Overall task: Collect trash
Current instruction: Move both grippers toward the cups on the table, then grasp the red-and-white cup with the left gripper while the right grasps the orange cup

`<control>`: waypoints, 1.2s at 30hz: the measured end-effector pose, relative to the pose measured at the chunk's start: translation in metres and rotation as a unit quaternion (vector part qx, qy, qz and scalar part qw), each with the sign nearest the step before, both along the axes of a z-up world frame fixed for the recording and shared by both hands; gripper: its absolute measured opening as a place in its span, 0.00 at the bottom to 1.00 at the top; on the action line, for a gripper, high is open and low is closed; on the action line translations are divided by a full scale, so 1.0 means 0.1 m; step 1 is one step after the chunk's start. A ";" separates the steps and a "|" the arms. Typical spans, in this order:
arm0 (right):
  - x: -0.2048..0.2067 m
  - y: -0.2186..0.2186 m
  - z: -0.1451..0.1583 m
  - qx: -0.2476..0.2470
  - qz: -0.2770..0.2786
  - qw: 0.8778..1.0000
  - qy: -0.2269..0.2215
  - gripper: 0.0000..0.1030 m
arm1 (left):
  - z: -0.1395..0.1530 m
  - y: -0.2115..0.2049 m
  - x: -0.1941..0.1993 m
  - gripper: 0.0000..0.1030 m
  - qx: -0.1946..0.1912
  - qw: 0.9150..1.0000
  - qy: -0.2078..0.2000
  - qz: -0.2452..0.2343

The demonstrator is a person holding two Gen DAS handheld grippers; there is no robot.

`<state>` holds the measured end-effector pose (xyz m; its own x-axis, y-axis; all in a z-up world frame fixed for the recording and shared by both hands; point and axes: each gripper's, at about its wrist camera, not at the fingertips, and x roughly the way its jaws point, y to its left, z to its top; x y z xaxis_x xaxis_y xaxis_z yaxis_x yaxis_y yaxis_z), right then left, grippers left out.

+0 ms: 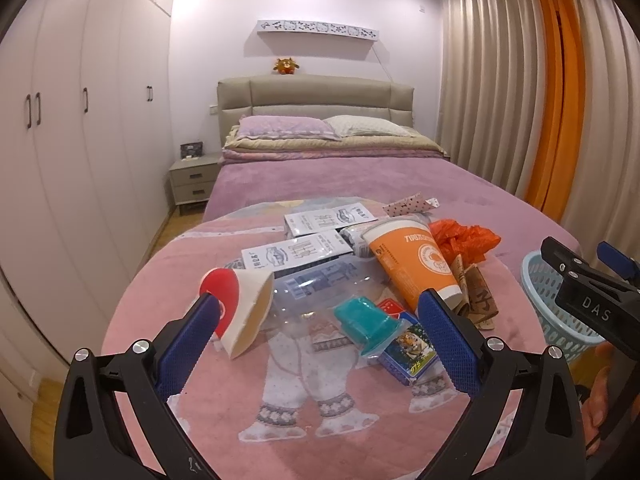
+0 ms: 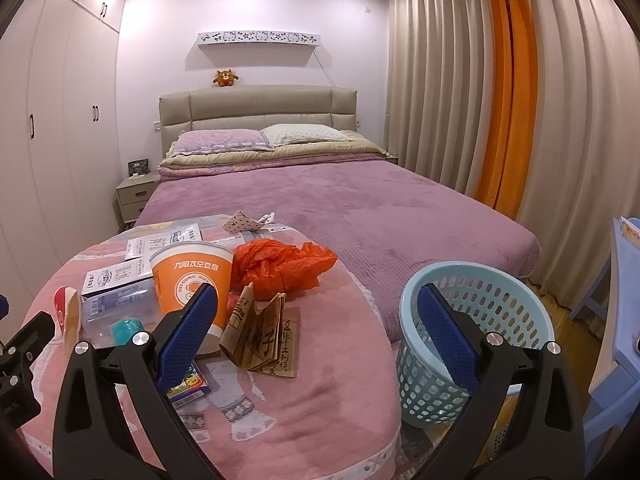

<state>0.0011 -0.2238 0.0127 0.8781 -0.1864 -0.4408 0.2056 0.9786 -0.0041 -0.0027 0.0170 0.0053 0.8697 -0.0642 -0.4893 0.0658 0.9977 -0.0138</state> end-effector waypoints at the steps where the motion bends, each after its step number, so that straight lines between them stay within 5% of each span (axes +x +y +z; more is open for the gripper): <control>1: 0.00 0.00 0.00 0.000 0.000 1.000 0.000 0.92 | 0.00 0.00 0.00 0.93 -0.001 1.000 0.000 0.002; 12: 0.00 0.01 0.00 0.005 0.003 1.000 0.003 0.85 | 0.02 0.16 0.01 0.93 -0.012 1.000 -0.004 0.021; 23: 0.09 0.11 0.00 0.017 0.047 0.998 0.025 0.52 | 0.05 0.83 0.08 0.93 -0.034 0.996 0.006 0.078; 36: 0.81 0.41 -0.07 0.081 0.178 0.975 0.107 0.57 | -0.24 1.01 0.73 0.93 -0.086 0.990 0.110 0.012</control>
<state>0.0823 -0.1831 0.0060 0.7590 0.2014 -0.6192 -0.1362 0.9790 0.1514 0.0706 0.1178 -0.0186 0.7461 -0.1435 -0.6501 0.0187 0.9806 -0.1951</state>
